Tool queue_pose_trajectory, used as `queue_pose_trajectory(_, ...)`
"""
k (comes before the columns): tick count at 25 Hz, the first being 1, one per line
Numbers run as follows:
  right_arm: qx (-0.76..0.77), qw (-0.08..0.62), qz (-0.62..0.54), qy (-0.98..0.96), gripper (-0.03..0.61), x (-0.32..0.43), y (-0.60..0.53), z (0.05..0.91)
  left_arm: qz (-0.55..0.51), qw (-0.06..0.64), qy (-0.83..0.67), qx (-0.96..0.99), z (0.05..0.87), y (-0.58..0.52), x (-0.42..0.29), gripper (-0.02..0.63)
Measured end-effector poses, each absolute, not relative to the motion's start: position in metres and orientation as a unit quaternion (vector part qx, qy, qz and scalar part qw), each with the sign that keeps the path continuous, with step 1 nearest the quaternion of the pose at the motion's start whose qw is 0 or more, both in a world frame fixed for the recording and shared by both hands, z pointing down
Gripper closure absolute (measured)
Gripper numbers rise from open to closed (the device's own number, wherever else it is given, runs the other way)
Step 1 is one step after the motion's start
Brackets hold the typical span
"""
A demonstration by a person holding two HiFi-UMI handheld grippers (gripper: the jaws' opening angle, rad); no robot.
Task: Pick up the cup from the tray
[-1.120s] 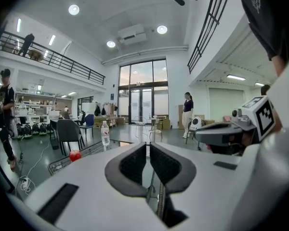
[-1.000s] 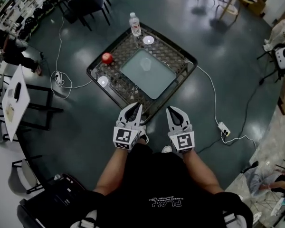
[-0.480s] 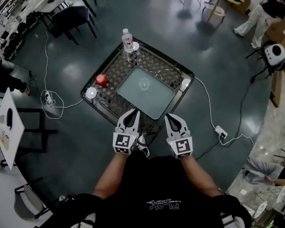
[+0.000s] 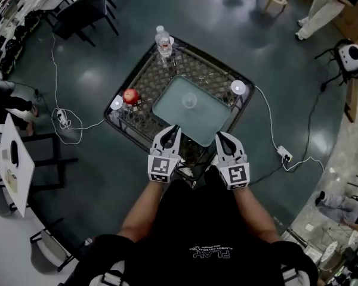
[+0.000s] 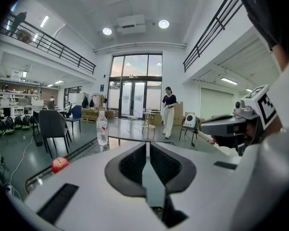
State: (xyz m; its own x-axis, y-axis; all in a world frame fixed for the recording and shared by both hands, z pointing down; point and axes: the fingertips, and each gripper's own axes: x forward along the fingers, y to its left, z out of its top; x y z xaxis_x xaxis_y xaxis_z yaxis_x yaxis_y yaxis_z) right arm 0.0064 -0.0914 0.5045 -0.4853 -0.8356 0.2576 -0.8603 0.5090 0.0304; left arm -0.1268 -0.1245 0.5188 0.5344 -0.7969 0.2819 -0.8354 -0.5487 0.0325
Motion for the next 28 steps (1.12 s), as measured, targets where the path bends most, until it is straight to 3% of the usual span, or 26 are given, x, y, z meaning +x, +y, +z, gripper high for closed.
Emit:
queue_pose_trajectory(18,0.441,0.151,0.091,-0.88,0.569,-0.018,-0.159,0.563,0.145,0.144,-0.454,0.867,0.606,-0.177,-0.098,0.575)
queue_pose_trajectory(23,0.441,0.149,0.093,-0.88,0.569,-0.014,-0.165,0.564,0.183,0.159,-0.461,0.854,0.635,-0.187,-0.097,0.43)
queue_pose_trajectory(28,0.434,0.155,0.098,-0.882,0.569,-0.012,-0.163,0.569,0.196,0.163,-0.474,0.843,0.652,-0.205,-0.099,0.33)
